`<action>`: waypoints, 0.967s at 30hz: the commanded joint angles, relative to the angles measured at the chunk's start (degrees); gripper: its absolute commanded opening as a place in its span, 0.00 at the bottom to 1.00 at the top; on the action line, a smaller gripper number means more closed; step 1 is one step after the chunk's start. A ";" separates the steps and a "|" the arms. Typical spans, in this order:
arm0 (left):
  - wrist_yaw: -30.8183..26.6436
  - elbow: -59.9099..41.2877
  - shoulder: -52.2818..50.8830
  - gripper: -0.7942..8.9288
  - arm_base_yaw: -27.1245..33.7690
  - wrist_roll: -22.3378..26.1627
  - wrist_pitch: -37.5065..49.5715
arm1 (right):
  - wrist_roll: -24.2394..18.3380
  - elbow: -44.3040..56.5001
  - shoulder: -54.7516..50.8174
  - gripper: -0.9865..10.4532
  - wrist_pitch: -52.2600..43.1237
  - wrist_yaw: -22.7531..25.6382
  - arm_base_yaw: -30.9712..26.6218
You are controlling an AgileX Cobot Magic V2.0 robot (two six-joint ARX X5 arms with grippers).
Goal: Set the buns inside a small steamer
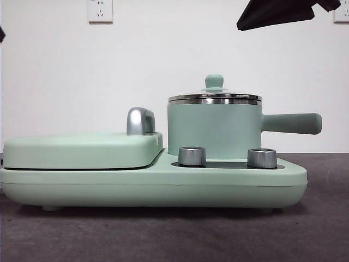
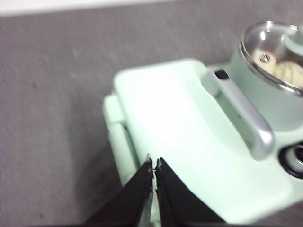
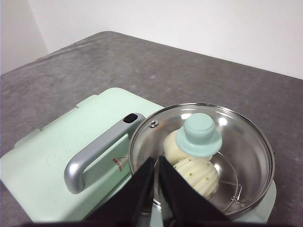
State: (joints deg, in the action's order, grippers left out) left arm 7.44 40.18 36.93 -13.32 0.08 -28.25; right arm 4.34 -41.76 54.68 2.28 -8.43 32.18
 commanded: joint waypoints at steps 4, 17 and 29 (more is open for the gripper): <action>0.00 -13.84 -12.55 0.09 4.28 1.38 10.16 | 0.35 -0.46 0.28 0.10 -0.61 -0.17 0.35; -1.70 -36.13 -35.50 0.09 9.73 -1.33 16.44 | 0.35 -0.46 0.28 0.10 -0.59 -0.17 0.35; -1.64 -39.45 -36.74 0.09 9.44 -2.05 20.98 | 0.35 -0.46 0.28 0.10 -0.63 -0.15 0.35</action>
State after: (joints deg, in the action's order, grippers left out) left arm 5.89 1.87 0.21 -3.77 -1.54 -7.79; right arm 4.32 -41.76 54.68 2.26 -8.43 32.18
